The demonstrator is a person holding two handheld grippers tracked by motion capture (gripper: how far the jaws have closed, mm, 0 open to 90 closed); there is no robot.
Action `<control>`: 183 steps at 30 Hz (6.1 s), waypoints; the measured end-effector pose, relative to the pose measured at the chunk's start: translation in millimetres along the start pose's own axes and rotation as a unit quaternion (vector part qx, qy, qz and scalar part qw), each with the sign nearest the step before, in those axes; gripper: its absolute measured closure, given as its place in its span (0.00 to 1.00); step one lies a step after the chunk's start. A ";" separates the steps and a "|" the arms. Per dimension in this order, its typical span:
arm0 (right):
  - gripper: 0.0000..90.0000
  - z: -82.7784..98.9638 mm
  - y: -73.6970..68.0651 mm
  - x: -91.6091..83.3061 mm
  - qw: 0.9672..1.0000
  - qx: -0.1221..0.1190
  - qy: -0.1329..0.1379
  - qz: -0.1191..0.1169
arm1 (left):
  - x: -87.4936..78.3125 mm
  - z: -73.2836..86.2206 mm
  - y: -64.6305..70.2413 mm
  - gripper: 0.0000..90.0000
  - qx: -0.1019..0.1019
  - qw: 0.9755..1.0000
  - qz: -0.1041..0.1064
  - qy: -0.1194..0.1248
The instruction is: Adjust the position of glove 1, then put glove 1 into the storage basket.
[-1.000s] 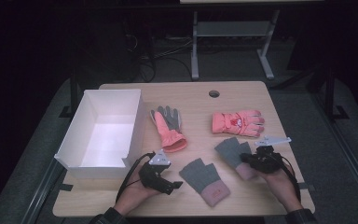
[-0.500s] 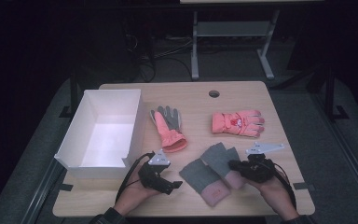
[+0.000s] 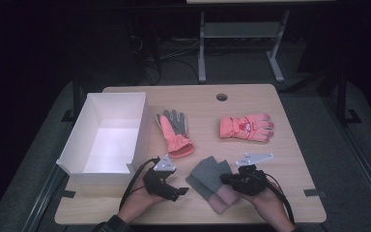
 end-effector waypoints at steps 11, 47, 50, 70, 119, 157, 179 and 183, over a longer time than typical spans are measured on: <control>0.90 -1.4 -9.1 16.6 1.000 0.007 -0.021 0.002 | 0.5 0.2 1.0 0.15 0.004 1.000 0.001 -0.007; 1.00 40.9 36.7 -6.0 0.992 -0.100 -0.063 -0.031 | 29.2 -8.0 39.7 1.00 0.001 0.996 0.058 -0.070; 1.00 40.4 34.2 -4.1 0.991 -0.111 -0.065 -0.037 | 31.8 -10.9 37.0 1.00 -0.003 0.996 0.053 -0.070; 1.00 34.7 17.2 0.5 0.987 -0.129 -0.063 -0.068 | 40.6 -37.0 17.9 1.00 -0.021 0.998 0.027 -0.058; 0.31 32.0 32.9 -10.1 0.997 -0.082 -0.005 0.001 | 32.7 -65.4 30.7 0.23 0.031 0.998 0.034 -0.047; 0.15 39.0 52.0 -6.7 0.998 -0.033 0.005 0.062 | 62.9 -50.8 34.4 0.56 0.017 0.991 0.070 -0.110; 0.12 41.0 54.4 -8.3 0.998 -0.024 0.010 0.064 | 36.4 -72.9 33.4 0.69 -0.003 0.992 0.086 -0.097; 0.11 42.6 55.8 -9.9 0.998 -0.022 0.008 0.063 | 25.9 -79.9 31.2 0.69 -0.011 0.992 0.084 -0.090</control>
Point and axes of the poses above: each handheld gripper's, and its own axes: x roughly forward along the jaws, z roughly out of its underside, y roughly to its right, the point moved 1 cm from there along x, roughly forward along the jaws, and after that the axes turned 14 degrees about -x, right-handed, at the moved point
